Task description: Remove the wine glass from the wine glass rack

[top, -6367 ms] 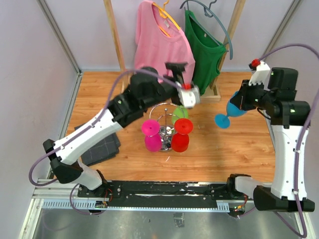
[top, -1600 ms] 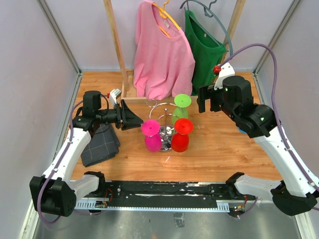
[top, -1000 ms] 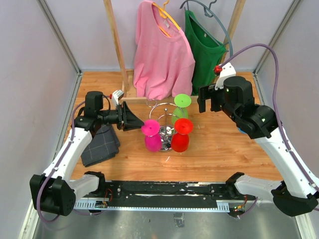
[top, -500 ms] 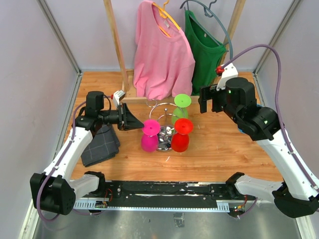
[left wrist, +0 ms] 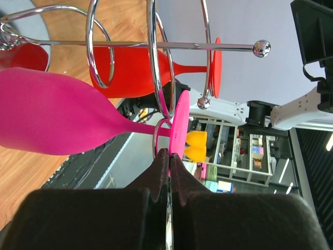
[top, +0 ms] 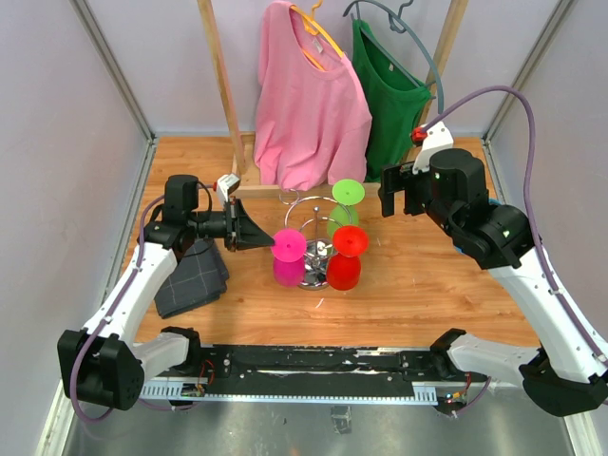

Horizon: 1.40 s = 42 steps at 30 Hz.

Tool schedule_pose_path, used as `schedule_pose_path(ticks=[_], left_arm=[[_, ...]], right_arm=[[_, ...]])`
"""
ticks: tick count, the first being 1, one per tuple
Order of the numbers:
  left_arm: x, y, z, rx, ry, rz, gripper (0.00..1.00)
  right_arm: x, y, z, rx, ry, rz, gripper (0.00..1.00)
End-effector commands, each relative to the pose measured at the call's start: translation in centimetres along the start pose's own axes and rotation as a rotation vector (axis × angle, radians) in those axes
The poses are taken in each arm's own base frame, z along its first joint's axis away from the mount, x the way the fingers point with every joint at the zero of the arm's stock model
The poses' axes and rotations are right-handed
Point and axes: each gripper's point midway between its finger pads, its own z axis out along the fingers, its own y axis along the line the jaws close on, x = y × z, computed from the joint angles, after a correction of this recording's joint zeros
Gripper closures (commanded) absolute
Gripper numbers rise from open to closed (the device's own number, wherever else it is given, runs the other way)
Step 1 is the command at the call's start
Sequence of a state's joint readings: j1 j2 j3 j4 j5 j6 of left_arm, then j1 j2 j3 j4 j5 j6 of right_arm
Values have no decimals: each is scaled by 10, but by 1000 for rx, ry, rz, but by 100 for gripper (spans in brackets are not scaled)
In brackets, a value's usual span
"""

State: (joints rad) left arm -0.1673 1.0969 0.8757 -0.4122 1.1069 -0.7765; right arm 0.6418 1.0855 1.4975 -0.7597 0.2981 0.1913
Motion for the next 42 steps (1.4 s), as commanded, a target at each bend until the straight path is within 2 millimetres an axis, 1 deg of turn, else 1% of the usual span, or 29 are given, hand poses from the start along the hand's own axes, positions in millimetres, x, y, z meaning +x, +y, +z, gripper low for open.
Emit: schedule_pose_path(ticks=[1, 10, 13, 20, 24, 30, 34, 37, 39, 42], left_arm=[[7, -17, -3, 53, 42, 10, 100], [18, -21, -10, 59, 58, 26, 100], [16, -19, -17, 47, 31, 23, 100], [20, -18, -31, 32, -3, 18, 100], [20, -15, -38, 26, -25, 2, 100], [11, -14, -57, 25, -95, -3, 100], [10, -12, -62, 14, -106, 7, 100], [5, -19, -65, 4, -114, 55, 100], [-3, -26, -69, -15, -130, 123, 100], [-23, -37, -74, -50, -158, 221, 100]], right_arm=[[-4, 0, -4, 6, -25, 10, 2], [-5, -2, -6, 14, -25, -1, 2], [-3, -3, -6, 17, -21, -3, 2], [3, -4, -5, 22, -9, -6, 1], [3, -4, -5, 20, -8, -7, 1], [3, -4, -6, 20, -11, -15, 2], [1, -4, -5, 18, -11, -19, 1], [-1, -2, -4, 13, -12, -20, 2], [-2, -3, -4, 15, -15, -21, 1], [-4, -3, -4, 14, -19, -23, 2]])
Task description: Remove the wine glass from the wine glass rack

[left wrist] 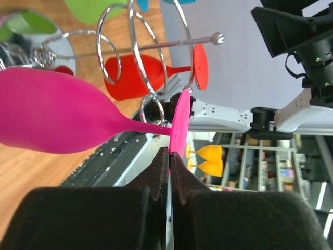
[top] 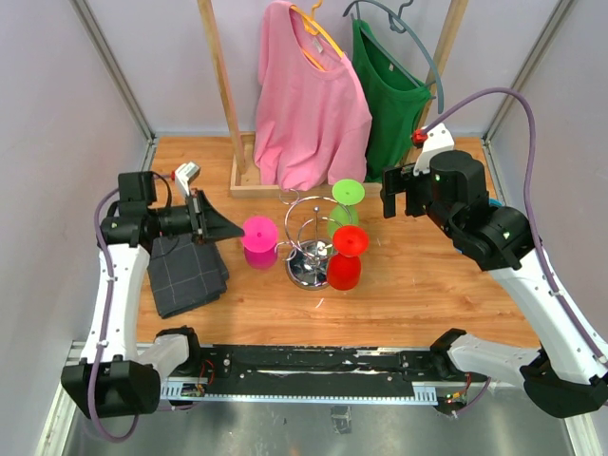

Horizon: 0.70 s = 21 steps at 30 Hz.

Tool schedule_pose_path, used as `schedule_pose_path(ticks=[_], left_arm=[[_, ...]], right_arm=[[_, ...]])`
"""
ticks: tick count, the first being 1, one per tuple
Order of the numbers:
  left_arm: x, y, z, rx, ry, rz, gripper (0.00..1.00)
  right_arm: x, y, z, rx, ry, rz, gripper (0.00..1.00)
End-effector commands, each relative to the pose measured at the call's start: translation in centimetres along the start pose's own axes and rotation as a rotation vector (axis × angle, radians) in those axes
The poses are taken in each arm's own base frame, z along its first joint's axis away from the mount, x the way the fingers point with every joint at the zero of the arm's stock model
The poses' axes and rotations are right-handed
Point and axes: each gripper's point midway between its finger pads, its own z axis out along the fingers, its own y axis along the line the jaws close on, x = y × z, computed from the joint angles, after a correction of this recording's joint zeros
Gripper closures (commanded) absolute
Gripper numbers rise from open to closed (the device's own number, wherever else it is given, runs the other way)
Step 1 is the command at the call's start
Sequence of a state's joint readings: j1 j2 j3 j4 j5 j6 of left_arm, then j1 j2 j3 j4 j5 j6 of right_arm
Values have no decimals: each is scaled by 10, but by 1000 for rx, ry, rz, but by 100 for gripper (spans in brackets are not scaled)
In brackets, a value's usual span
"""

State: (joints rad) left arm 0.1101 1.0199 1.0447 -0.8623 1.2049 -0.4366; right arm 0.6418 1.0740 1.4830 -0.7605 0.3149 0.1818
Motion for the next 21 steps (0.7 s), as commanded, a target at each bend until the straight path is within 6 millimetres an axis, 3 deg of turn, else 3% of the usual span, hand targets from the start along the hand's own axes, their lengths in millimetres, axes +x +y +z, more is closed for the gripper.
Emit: schedule_pose_path(ticks=[1, 10, 14, 17, 21], left_arm=[[-26, -20, -8, -11, -28, 165, 100], [-74, -7, -13, -139, -51, 337, 100], [-110, -9, -18, -221, -89, 493, 100], [-134, -22, -11, -281, -96, 635, 100], [-152, -54, 20, -330, -79, 867, 100]], right_arm=[[-8, 1, -4, -2, -23, -12, 1], [-12, -3, -7, 14, -37, -16, 1], [-14, -4, -7, 17, -42, -17, 2], [-18, -4, -6, 23, -46, -24, 2], [-27, -8, -6, 43, -60, -29, 2]])
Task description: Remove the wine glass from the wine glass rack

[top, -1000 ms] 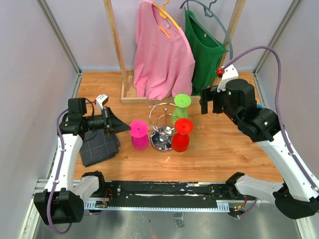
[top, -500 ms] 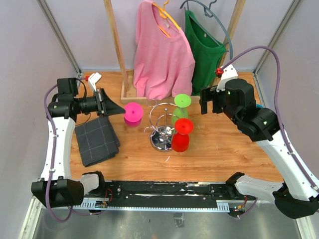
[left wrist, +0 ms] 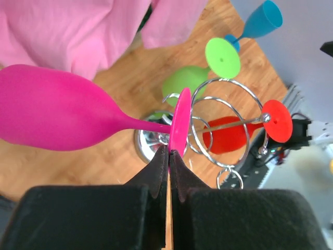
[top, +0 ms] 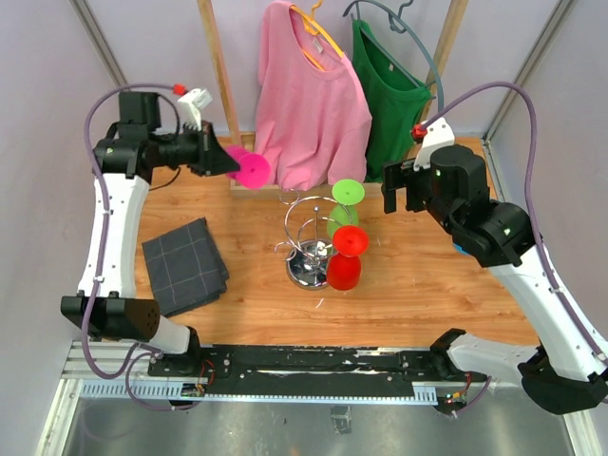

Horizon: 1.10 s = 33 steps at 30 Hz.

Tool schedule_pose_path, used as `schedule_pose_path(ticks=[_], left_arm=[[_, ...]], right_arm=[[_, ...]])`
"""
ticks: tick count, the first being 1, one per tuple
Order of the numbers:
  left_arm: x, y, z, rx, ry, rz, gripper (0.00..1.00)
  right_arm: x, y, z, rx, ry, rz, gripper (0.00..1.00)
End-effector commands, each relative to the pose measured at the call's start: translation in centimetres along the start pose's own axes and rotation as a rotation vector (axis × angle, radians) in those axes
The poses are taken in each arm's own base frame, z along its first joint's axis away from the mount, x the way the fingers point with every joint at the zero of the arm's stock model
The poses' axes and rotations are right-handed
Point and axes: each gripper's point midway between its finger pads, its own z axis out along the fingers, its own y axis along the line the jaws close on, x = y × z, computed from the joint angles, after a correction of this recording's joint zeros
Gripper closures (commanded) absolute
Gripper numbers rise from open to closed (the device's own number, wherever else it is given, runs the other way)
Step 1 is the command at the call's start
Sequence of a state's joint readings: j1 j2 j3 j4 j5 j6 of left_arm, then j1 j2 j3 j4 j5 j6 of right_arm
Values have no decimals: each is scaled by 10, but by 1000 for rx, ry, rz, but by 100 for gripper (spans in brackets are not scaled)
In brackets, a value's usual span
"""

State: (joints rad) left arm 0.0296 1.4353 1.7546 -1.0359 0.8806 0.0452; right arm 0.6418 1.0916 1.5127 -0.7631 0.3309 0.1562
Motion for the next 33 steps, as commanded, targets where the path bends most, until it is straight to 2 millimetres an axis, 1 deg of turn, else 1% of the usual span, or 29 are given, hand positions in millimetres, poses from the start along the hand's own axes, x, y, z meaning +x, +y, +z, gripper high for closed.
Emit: schedule_pose_path(ticks=[1, 3, 4, 5, 8, 11, 13, 14, 17, 18, 19, 20, 22, 25, 28, 31, 32, 33], left_arm=[[-37, -23, 22, -77, -31, 308, 100], [-54, -37, 37, -94, -53, 414, 100], [-63, -42, 45, -107, -69, 463, 100], [-72, -55, 52, -104, -90, 526, 100], [-90, -80, 70, -120, -130, 662, 100], [-97, -110, 92, -113, -150, 798, 100], [-96, -130, 107, -102, -155, 892, 100], [-94, -142, 113, -93, -160, 941, 100], [-82, -172, 131, -67, -164, 1088, 100], [-75, -185, 139, -48, -164, 1129, 100], [-73, -190, 143, -44, -169, 1158, 100], [-67, -202, 149, -24, -175, 1191, 100], [-58, -219, 160, 0, -184, 1245, 100], [-42, -247, 171, 48, -200, 1313, 100], [-18, -270, 178, 102, -199, 1384, 100], [9, -284, 187, 122, -215, 1475, 100], [14, -289, 189, 119, -249, 1509, 100], [19, -293, 187, 112, -277, 1546, 100]], right_arm=[[-22, -7, -6, 32, -53, -1, 2], [-27, -14, -10, 45, -63, 20, 2], [-28, -20, -12, 61, -64, 35, 2], [-30, -26, -15, 72, -67, 52, 2], [-27, -51, -27, 120, -70, 114, 2], [-18, -81, -41, 200, -59, 157, 2], [-10, -100, -51, 250, -42, 177, 2], [-4, -113, -58, 296, -22, 188, 2], [3, -137, -79, 382, -1, 194, 2], [6, -143, -84, 403, 9, 193, 2], [8, -147, -90, 421, 14, 195, 2], [9, -151, -94, 433, 16, 198, 2], [10, -155, -101, 452, 16, 205, 2], [10, -156, -109, 465, 12, 210, 2], [8, -155, -115, 469, 6, 208, 2], [-1, -155, -121, 467, -15, 207, 2], [-5, -153, -122, 457, -23, 207, 2], [-11, -151, -124, 445, -33, 206, 2]])
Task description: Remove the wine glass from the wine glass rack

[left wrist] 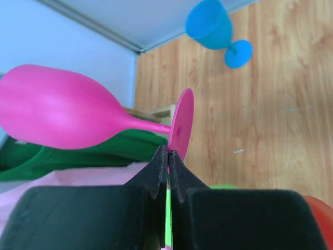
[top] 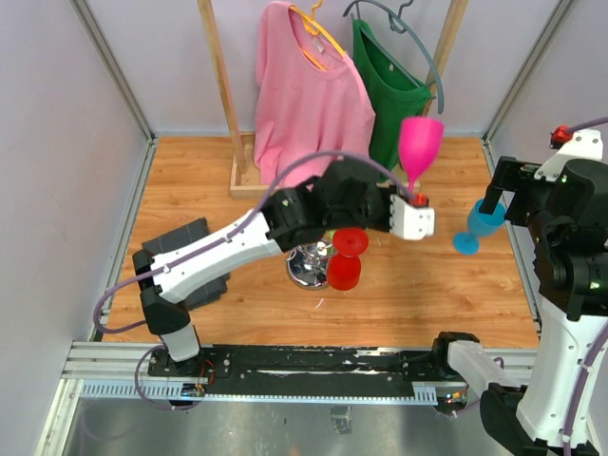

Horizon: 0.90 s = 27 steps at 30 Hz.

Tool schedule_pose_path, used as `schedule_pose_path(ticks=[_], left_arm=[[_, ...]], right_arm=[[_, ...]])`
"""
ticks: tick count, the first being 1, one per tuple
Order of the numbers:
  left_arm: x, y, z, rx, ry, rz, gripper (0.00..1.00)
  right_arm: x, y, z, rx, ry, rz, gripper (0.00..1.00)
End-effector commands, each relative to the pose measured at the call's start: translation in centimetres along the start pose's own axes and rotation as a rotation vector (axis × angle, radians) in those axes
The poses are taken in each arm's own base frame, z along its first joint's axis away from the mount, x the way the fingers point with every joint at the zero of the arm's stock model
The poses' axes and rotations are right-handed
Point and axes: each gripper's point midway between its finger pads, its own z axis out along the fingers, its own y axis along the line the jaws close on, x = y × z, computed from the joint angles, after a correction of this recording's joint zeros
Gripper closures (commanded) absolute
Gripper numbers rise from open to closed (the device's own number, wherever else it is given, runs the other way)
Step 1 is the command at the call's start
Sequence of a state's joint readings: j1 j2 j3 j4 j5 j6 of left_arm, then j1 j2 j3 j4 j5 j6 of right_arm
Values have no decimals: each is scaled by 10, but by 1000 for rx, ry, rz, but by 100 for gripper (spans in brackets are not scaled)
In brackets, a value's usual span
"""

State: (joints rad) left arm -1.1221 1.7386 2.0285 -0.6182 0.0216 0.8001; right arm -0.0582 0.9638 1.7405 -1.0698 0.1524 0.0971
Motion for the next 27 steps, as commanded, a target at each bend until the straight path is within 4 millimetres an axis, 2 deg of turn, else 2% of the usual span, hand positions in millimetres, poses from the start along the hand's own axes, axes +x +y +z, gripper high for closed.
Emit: schedule_pose_path(ticks=[1, 3, 6, 7, 12, 15, 21, 27], left_arm=[[-23, -11, 1, -108, -82, 206, 100], [-21, -27, 4, -127, -93, 299, 100], [-16, -50, 11, -151, -105, 375, 100], [-16, -50, 13, -175, -107, 389, 100], [-20, -50, 15, -297, -138, 493, 100], [-24, -56, 17, -304, -159, 532, 100], [-29, -75, 21, -308, -207, 599, 100], [-14, -101, 25, -343, -244, 733, 100]], right_arm=[[-20, 3, -15, -40, -36, -7, 2], [-38, 11, -24, -89, -64, -11, 2], [-51, 22, -29, -156, -60, -24, 2], [-53, 25, -29, -175, -56, -22, 2], [-38, 44, -19, -258, -13, 36, 2], [-32, 56, -14, -319, 15, 47, 2], [-39, 70, -17, -416, 50, -26, 2], [-43, 82, -23, -496, 46, -40, 1]])
